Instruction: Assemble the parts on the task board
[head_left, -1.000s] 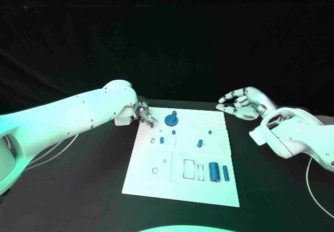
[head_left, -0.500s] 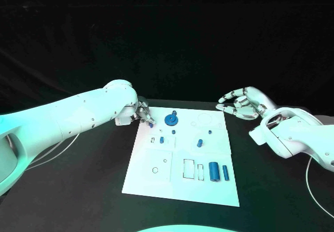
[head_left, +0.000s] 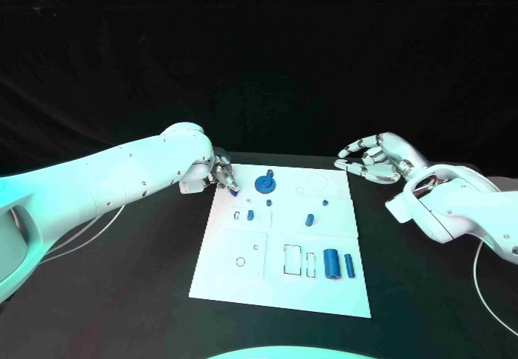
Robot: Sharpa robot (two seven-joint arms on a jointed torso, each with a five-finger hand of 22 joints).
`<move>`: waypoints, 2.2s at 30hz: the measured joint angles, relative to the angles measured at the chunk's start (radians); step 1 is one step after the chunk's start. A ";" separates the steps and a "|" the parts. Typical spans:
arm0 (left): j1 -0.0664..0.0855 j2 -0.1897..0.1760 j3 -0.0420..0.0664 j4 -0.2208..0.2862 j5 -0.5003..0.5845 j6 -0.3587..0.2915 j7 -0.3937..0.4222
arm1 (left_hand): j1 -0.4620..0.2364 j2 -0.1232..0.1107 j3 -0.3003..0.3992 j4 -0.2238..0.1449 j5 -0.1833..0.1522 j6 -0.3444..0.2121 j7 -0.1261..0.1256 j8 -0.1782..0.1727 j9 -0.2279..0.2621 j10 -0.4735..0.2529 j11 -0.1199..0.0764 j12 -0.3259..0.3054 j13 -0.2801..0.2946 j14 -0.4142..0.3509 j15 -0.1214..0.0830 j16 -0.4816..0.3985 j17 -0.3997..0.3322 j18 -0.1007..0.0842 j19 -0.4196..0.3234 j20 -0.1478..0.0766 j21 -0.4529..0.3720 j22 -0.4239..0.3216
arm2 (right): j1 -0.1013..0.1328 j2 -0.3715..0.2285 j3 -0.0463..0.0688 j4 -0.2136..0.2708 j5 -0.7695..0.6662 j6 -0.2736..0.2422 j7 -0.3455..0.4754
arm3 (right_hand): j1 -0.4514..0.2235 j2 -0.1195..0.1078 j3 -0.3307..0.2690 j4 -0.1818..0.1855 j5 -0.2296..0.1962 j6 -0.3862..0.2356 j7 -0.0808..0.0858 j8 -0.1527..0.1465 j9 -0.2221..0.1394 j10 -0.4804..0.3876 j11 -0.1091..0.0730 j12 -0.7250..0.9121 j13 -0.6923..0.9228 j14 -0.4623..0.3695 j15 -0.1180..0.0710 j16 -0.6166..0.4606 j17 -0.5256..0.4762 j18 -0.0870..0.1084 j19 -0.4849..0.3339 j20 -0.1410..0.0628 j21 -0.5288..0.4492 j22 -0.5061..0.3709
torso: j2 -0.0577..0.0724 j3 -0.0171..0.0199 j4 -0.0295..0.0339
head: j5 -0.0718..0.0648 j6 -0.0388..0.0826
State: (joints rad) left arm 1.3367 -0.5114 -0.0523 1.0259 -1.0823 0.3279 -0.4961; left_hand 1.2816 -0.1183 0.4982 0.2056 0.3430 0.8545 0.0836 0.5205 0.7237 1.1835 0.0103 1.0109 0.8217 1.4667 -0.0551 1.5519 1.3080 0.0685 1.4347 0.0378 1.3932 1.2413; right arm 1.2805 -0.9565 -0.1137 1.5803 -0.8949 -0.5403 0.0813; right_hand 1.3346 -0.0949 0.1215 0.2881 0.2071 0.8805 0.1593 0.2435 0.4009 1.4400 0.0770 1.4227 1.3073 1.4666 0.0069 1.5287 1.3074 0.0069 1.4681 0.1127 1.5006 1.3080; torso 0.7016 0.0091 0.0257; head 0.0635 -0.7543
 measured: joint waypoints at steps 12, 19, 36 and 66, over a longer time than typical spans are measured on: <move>-0.001 -0.052 0.004 0.070 0.039 -0.035 0.006 | -0.004 -0.043 0.120 0.028 0.009 -0.003 -0.002 0.081 0.000 0.043 -0.014 0.037 0.036 -0.003 -0.003 0.000 0.000 0.000 0.004 -0.004 0.007 0.013 | 0.000 -0.002 0.000 -0.001 0.000 0.000 0.000 | 0.000 0.000 0.000 0.000 0.000 0.000 0.000 0.000 0.000 0.000 0.000 0.000 0.000 0.000 0.000 0.000 0.000 0.000 0.000 0.000 0.000 0.000 | -0.002 0.0005 0.0008 | 0.003 0.001; 0.000 -0.139 0.007 0.203 0.079 -0.085 0.005 | -0.059 -0.070 0.169 0.015 0.014 -0.002 -0.002 0.124 0.000 0.073 -0.023 0.063 0.065 -0.003 -0.010 0.000 0.000 0.000 0.007 -0.007 0.015 0.026 | 0.000 -0.006 0.000 -0.001 0.000 0.000 0.000 | 0.000 0.000 0.000 0.000 0.000 0.000 0.000 0.004 0.000 0.000 0.000 0.000 0.001 0.000 0.000 0.000 0.000 0.000 0.000 0.000 0.000 0.000 | -0.004 0.0006 0.0046 | 0.005 0.000; -0.026 -0.210 0.004 0.352 0.075 -0.170 0.004 | -0.114 -0.093 0.214 0.005 0.015 0.015 -0.019 0.154 0.000 0.105 -0.034 0.092 0.102 0.000 -0.022 0.000 0.000 0.000 0.014 -0.014 0.023 0.049 | -0.003 -0.006 0.000 -0.002 0.000 0.002 0.000 | 0.000 0.000 0.000 0.000 0.004 0.000 0.000 0.004 0.000 0.000 0.000 0.000 0.001 0.000 0.000 0.000 0.000 0.000 0.000 0.000 0.000 -0.001 | -0.007 0.0012 0.0090 | 0.010 -0.007; -0.066 -0.197 -0.008 0.377 -0.082 -0.171 -0.005 | -0.123 -0.094 0.217 0.008 0.014 0.018 -0.022 0.164 0.102 0.109 -0.037 0.092 0.101 0.000 -0.022 0.000 0.000 0.000 0.018 -0.018 0.027 0.049 | -0.005 -0.008 0.000 -0.002 0.001 0.003 0.001 | 0.000 0.000 0.000 0.000 0.004 0.000 0.000 0.004 0.000 0.000 0.000 0.000 0.000 0.000 0.000 0.000 0.000 0.000 0.000 0.000 0.000 0.000 | -0.005 0.0014 0.0079 | 0.011 -0.015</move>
State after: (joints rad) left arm 1.2709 -0.7080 -0.0604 1.4028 -1.1641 0.1565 -0.5013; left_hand 1.1587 -0.2123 0.7150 0.2137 0.3572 0.8725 0.0621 0.6840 0.8258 1.2923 -0.0266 1.1030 0.9230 1.4670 -0.0768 1.5517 1.3075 0.0685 1.4527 0.0197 1.4201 1.2906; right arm 1.2760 -0.9642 -0.1137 1.5785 -0.8938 -0.5374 0.0822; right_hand 1.3346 -0.0950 0.1215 0.2882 0.2113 0.8805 0.1593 0.2474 0.4008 1.4400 0.0770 1.4227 1.3076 1.4666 0.0069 1.5287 1.3078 0.0069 1.4680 0.1128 1.5006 1.3080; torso 0.6962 0.0105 0.0336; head 0.0744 -0.7698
